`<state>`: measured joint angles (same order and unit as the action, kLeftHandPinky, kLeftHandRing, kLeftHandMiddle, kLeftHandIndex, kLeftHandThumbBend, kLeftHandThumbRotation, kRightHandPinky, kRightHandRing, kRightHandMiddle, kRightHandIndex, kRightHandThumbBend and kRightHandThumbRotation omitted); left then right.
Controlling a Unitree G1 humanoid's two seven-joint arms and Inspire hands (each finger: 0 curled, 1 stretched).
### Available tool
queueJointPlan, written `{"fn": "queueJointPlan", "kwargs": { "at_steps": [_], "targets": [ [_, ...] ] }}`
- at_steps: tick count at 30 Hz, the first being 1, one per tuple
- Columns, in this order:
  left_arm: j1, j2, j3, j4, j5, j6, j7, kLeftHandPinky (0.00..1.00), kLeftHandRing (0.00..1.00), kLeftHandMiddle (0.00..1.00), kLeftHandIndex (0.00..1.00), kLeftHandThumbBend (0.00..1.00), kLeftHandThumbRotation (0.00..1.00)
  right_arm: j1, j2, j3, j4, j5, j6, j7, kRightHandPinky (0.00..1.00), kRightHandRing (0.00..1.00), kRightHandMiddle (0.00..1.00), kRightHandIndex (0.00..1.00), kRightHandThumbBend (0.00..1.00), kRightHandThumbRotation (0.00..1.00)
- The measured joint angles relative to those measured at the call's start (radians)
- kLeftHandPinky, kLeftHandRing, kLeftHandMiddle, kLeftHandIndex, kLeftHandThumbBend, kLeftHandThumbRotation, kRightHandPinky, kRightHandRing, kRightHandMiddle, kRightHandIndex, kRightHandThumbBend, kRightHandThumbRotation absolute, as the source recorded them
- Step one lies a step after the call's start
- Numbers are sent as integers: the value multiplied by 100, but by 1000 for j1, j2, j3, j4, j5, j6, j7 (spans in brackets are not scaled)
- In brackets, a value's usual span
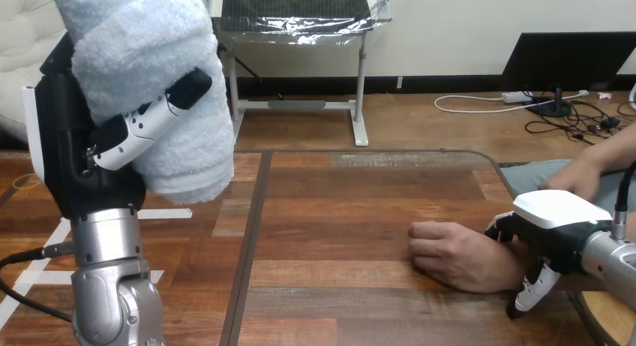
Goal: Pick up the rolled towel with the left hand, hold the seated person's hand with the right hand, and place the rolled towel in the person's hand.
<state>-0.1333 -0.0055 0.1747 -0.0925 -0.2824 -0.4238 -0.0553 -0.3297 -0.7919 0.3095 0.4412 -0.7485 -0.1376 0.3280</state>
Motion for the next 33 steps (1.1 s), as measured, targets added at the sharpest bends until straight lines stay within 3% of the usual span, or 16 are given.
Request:
{"fn": "queueJointPlan", "kwargs": {
  "at_steps": [33],
  "targets": [
    [0,0,0,0,0,1,0,22,27,34,39,53,0,-1,-2,0,0,0,8,8,54,74,78,77,98,15]
  ]
}}
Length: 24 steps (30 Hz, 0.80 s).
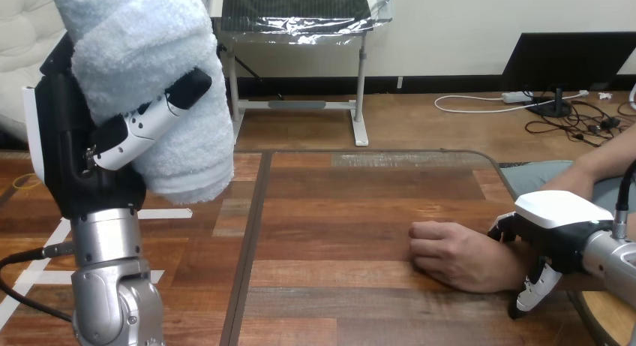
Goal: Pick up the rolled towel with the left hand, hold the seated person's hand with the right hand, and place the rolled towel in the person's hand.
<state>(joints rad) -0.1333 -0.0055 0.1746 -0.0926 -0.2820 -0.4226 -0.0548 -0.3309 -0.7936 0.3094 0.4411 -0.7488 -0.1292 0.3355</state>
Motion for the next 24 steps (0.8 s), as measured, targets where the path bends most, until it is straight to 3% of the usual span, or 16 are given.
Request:
{"fn": "queueJointPlan", "kwargs": {
  "at_steps": [24],
  "targets": [
    [0,0,0,0,0,1,0,22,28,34,39,53,0,0,-20,0,11,1,-2,1,54,75,79,78,99,16]
  ]
}}
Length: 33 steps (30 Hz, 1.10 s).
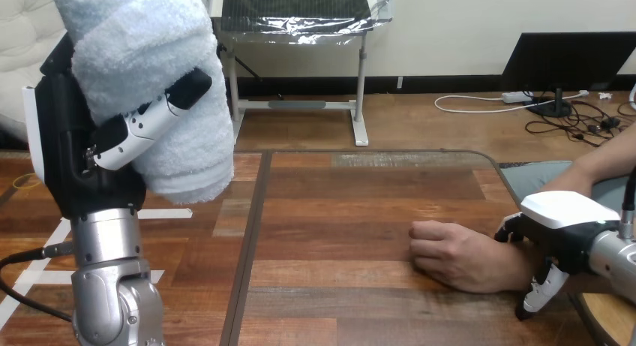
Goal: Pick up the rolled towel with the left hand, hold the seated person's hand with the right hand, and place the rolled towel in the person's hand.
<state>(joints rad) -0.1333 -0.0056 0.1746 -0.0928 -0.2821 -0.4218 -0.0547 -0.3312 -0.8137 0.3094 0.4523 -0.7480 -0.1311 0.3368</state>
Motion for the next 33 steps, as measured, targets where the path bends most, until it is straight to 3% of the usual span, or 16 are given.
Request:
{"fn": "queueJointPlan", "kwargs": {
  "at_steps": [33],
  "targets": [
    [0,0,0,0,14,0,5,21,27,34,39,53,0,0,-21,0,15,24,-15,11,54,75,78,77,100,15]
  ]
}}
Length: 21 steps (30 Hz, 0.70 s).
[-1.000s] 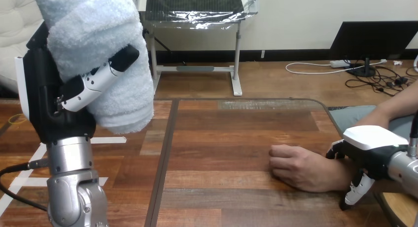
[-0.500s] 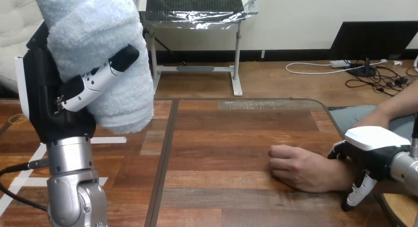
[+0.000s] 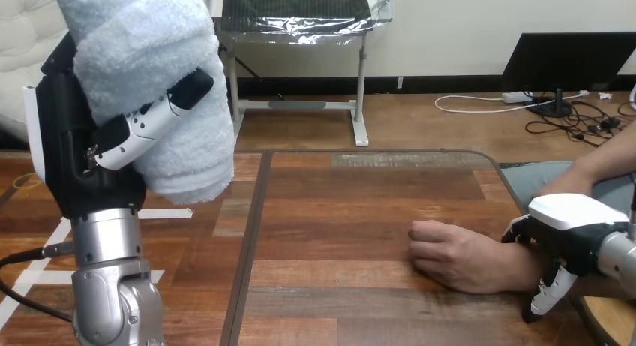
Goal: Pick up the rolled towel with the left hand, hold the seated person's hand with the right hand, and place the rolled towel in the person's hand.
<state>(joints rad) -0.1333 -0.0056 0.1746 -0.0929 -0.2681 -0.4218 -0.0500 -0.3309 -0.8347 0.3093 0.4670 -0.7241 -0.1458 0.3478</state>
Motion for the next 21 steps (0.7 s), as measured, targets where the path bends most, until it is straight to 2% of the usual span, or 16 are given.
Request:
{"fn": "queueJointPlan", "kwargs": {
  "at_steps": [21],
  "targets": [
    [0,0,0,0,-2,0,-1,21,27,34,39,53,0,0,-5,-1,0,13,0,10,55,76,79,77,99,15]
  ]
}}
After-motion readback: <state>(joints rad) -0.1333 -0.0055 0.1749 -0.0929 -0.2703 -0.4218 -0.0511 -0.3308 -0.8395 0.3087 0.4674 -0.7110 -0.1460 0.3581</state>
